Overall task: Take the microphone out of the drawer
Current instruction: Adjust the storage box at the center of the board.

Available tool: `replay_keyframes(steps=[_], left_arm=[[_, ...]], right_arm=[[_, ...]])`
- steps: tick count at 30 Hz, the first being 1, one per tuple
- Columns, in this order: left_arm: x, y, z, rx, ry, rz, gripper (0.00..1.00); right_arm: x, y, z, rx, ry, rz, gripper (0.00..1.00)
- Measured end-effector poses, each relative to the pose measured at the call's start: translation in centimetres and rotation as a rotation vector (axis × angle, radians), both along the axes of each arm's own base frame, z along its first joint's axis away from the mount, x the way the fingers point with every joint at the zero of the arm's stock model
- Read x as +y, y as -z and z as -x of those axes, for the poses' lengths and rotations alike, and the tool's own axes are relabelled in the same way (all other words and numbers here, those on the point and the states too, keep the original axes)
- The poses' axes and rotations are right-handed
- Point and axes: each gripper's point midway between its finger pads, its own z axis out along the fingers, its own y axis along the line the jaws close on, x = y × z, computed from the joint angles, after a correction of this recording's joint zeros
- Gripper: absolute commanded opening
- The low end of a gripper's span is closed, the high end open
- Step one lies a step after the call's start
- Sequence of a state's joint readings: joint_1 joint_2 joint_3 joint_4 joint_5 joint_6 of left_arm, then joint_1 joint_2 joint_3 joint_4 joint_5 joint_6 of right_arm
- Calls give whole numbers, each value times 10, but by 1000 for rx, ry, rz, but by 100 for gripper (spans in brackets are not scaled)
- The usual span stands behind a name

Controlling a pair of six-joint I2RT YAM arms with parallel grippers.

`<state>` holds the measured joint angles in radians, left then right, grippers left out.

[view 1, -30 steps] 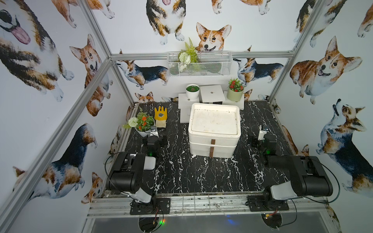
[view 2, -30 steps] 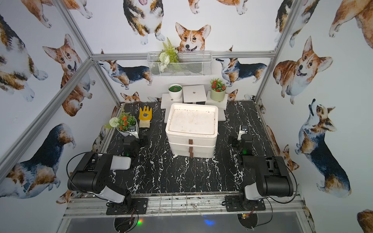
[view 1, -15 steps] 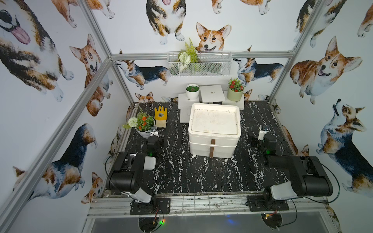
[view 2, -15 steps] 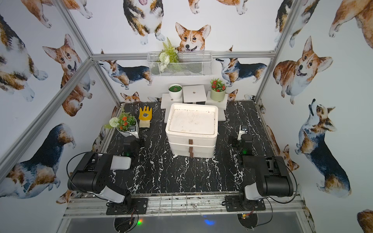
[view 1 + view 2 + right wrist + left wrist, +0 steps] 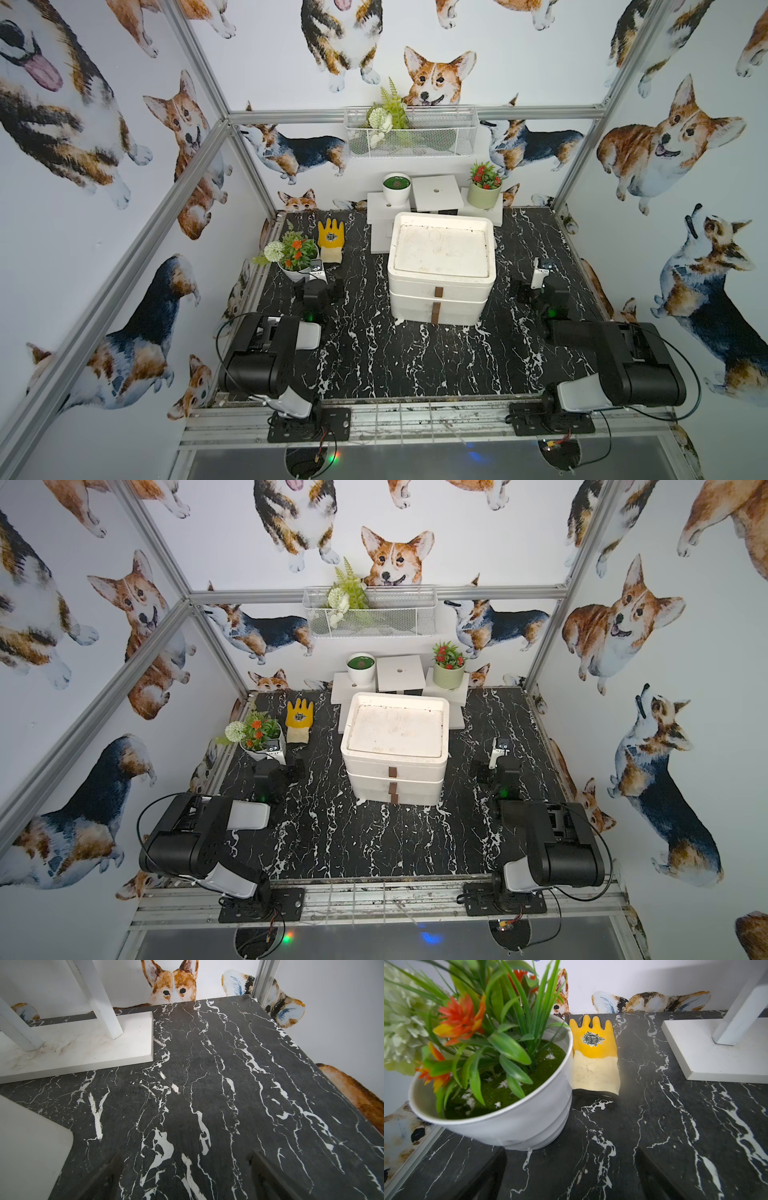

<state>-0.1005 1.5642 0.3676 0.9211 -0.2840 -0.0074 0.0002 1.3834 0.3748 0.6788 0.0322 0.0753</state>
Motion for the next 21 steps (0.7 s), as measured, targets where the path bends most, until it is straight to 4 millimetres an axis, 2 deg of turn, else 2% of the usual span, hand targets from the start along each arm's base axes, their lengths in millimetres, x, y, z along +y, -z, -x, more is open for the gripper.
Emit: replay_keyframes(steps=[3, 5, 10, 14, 17, 21], left_arm=[[-4, -14, 0, -19, 13, 0, 100], [-6, -33, -3, -44, 13, -1, 100], [-7, -81, -1, -103, -13, 0, 100], [-10, -117, 6, -107, -45, 76, 100], [-20, -140, 16, -107, -39, 167, 100], [-48, -145, 39, -83, 29, 286, 100]], right_arm=[[-6, -48, -8, -70, 37, 1, 100], [-16, -77, -8, -93, 108, -25, 100], [-23, -126, 12, -104, 186, -106, 100], [-6, -162, 26, -104, 112, -191, 99], [13, -193, 28, -81, 15, -248, 96], [43, -230, 18, -22, -135, -303, 94]])
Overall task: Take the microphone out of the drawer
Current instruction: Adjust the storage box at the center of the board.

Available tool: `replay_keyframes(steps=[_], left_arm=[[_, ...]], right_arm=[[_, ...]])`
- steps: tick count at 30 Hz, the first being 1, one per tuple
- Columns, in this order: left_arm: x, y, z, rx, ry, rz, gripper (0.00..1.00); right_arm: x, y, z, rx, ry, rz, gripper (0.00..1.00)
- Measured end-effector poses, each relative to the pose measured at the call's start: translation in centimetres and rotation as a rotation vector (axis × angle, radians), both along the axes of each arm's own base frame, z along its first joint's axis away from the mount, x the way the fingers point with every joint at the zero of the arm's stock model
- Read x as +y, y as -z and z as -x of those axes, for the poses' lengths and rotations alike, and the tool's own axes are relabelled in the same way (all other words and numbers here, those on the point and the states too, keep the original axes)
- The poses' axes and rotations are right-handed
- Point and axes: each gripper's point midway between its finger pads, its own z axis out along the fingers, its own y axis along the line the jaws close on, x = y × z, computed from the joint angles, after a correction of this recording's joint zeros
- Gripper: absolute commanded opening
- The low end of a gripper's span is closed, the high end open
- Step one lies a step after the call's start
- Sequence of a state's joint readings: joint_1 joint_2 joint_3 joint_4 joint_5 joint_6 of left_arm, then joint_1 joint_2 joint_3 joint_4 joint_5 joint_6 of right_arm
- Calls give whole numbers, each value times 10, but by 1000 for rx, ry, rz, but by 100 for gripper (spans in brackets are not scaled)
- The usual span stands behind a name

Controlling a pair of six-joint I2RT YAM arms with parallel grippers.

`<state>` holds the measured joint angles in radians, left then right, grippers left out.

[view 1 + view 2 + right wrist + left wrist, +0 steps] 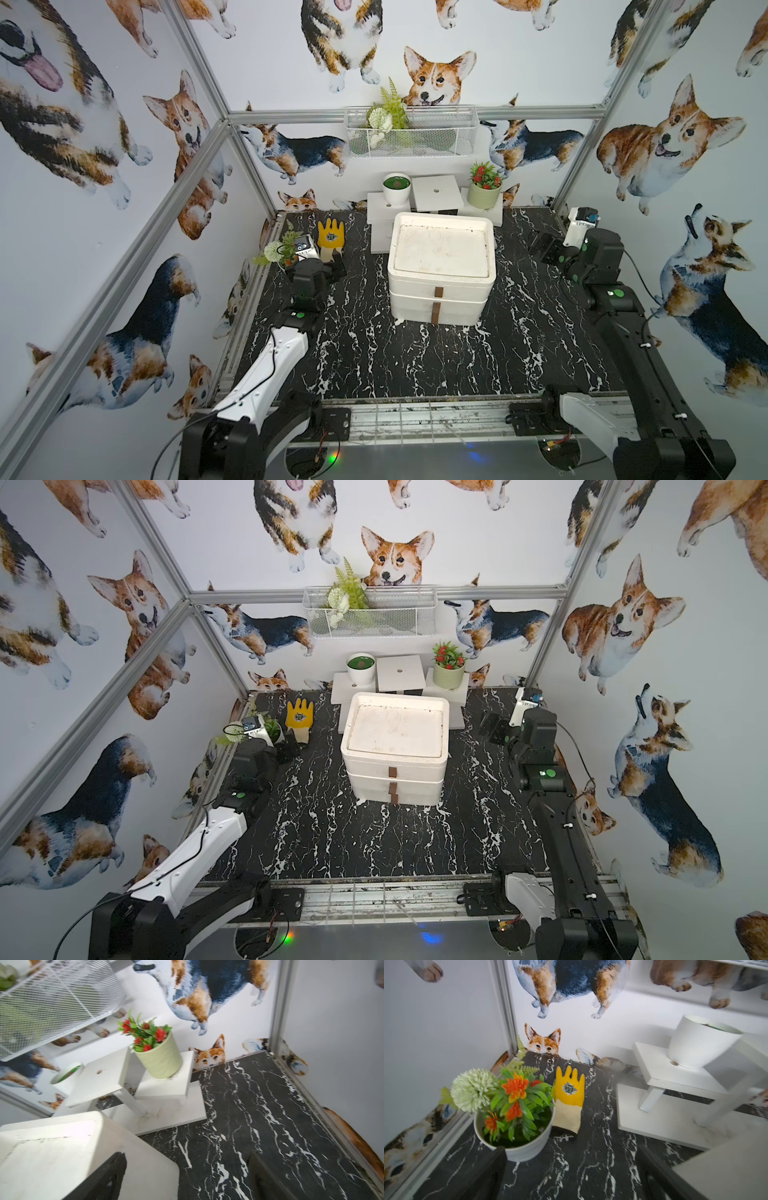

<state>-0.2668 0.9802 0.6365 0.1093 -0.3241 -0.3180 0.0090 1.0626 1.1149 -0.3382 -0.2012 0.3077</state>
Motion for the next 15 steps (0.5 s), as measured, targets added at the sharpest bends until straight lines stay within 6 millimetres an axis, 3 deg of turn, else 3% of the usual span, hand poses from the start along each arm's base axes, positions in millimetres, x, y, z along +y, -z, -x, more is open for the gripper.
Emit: replay_keyframes(steps=[4, 7, 11, 15], left_arm=[[-16, -1, 20, 17, 35, 112, 100], [-26, 2, 30, 36, 66, 189, 100], [-37, 9, 38, 71, 108, 284, 100], [-58, 24, 46, 139, 174, 401, 100]], right_arm=[[51, -17, -11, 78, -217, 43, 96], [84, -17, -16, 133, -351, 120, 97], [91, 1, -32, 241, -405, 187, 96], [113, 23, -38, 334, -509, 261, 91]])
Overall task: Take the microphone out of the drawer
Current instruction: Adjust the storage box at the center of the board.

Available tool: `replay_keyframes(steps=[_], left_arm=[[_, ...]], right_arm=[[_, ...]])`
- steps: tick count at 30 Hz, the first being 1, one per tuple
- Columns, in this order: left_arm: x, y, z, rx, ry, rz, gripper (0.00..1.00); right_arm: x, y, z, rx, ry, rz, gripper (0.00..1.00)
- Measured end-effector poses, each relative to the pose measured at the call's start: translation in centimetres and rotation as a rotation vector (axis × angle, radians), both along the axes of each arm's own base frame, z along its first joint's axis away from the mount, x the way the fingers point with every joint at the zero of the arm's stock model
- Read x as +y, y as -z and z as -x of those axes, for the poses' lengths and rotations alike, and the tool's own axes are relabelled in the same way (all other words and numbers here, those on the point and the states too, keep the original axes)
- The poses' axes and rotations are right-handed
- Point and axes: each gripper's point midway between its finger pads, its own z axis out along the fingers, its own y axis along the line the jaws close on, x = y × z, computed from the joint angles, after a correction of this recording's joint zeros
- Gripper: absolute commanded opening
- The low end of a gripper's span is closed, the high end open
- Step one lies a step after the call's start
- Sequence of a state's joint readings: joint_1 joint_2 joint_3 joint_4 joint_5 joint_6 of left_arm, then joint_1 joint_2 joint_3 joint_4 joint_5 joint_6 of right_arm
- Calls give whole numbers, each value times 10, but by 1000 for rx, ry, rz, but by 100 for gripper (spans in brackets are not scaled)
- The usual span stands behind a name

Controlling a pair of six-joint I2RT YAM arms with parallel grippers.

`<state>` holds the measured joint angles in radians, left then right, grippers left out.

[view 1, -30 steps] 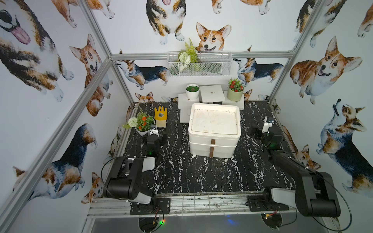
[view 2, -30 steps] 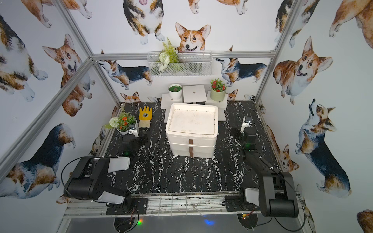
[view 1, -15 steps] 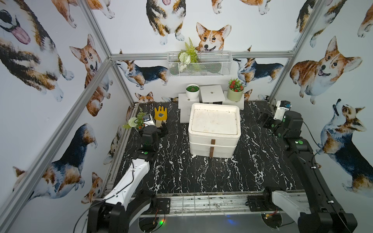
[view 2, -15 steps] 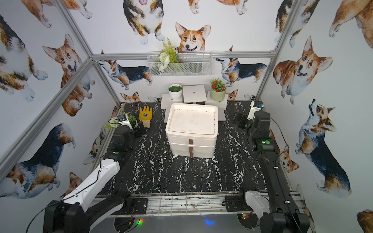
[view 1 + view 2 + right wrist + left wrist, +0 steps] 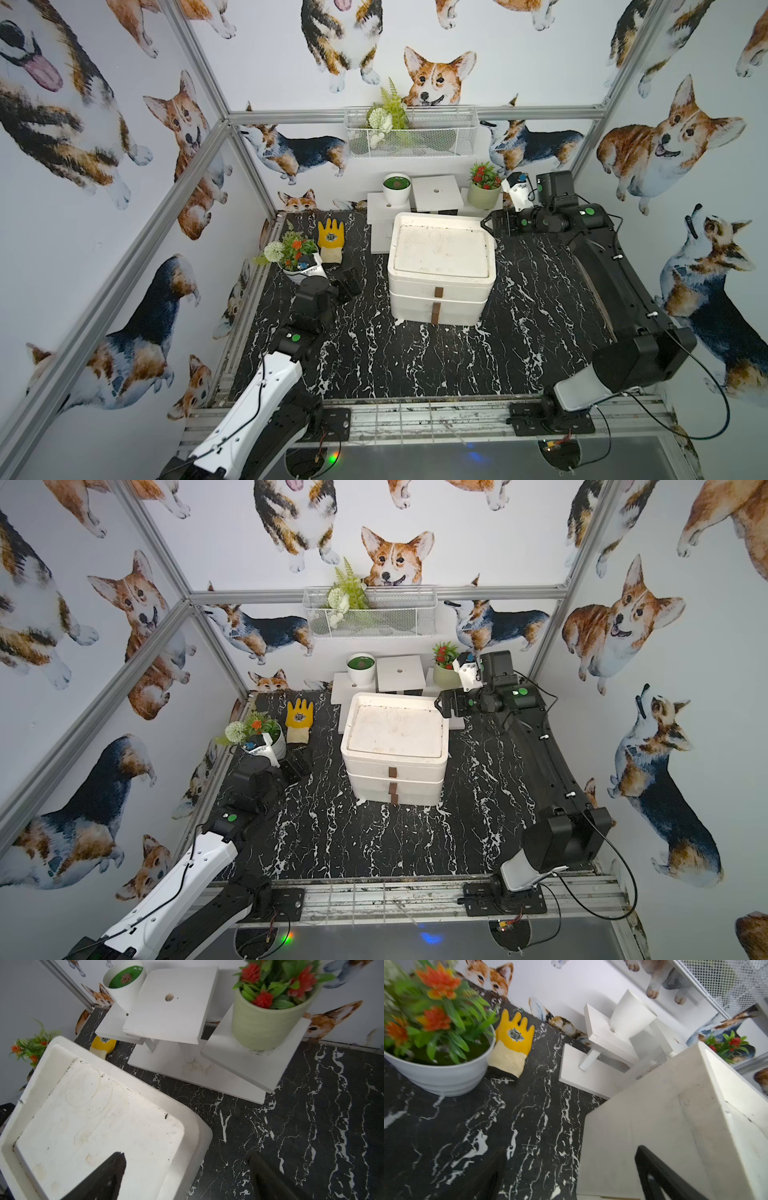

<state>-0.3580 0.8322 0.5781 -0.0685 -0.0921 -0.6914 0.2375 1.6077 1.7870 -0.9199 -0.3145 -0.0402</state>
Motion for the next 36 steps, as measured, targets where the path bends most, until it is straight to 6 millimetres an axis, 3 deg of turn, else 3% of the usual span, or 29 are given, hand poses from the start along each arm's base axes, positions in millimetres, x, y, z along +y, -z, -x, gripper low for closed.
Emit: replay_keyframes(steps=[5, 13, 20, 25, 29, 36], left_arm=[[-16, 22, 10, 83, 37, 79, 100], [-23, 24, 12, 104, 53, 102, 100], [-26, 27, 14, 114, 61, 100, 100], [-25, 26, 16, 116, 61, 102, 100], [-25, 25, 17, 116, 58, 108, 100], [-26, 26, 18, 123, 58, 114, 100]], right_arm=[[11, 25, -9, 69, -82, 90, 88], [14, 39, -24, 73, -120, 177, 83], [24, 36, -39, 46, -150, 171, 69], [37, 36, -36, 32, -218, 181, 46], [43, 40, -24, 50, -267, 187, 33], [45, 34, -15, 20, -250, 197, 24]])
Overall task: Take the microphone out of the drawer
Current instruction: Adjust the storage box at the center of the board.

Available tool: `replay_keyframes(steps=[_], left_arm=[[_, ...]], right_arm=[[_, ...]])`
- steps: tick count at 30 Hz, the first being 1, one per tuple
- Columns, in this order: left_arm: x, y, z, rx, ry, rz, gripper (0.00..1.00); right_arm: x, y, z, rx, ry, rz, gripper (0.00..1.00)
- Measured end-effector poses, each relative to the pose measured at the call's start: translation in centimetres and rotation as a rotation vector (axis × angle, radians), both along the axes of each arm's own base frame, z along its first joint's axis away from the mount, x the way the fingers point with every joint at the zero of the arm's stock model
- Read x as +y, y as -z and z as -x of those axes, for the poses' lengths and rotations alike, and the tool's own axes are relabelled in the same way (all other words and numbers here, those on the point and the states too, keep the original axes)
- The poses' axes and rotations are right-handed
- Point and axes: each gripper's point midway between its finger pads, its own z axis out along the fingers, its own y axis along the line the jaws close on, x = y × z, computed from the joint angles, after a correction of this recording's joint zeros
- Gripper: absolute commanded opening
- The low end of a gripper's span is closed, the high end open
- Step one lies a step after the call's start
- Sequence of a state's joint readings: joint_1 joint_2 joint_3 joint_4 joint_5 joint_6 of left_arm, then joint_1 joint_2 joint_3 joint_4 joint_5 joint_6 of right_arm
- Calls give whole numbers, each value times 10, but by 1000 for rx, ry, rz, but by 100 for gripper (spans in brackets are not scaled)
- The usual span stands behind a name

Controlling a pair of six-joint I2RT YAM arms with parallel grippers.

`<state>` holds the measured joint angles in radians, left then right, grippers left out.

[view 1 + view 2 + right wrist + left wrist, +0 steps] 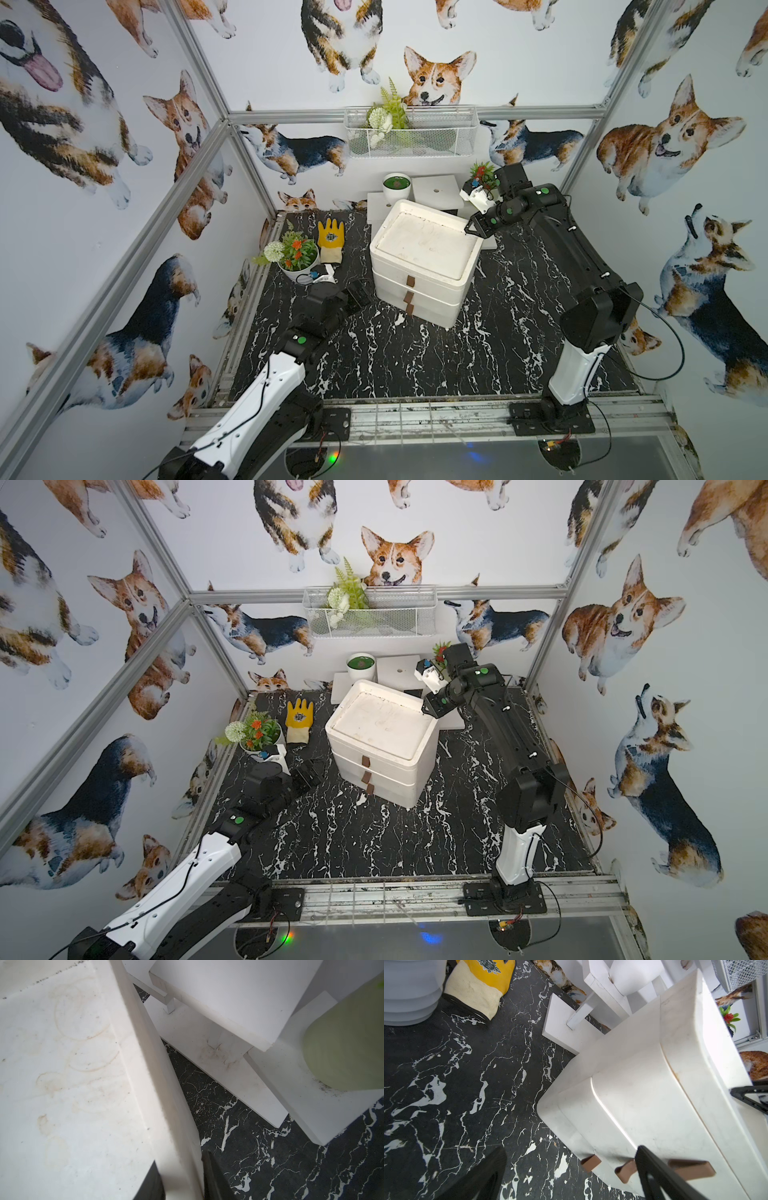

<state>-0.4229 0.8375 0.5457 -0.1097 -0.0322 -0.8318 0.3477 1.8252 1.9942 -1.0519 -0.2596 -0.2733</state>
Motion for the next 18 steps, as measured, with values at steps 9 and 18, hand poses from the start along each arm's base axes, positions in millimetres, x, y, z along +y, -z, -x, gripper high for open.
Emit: replay_keyframes(steps=[9, 18], left_arm=[[-4, 0, 1, 9, 2, 33, 100], [-19, -4, 0, 30, 29, 119, 100]], right_arm=[[-5, -2, 39, 35, 54, 20, 17], [-43, -2, 69, 68, 247, 86, 13]])
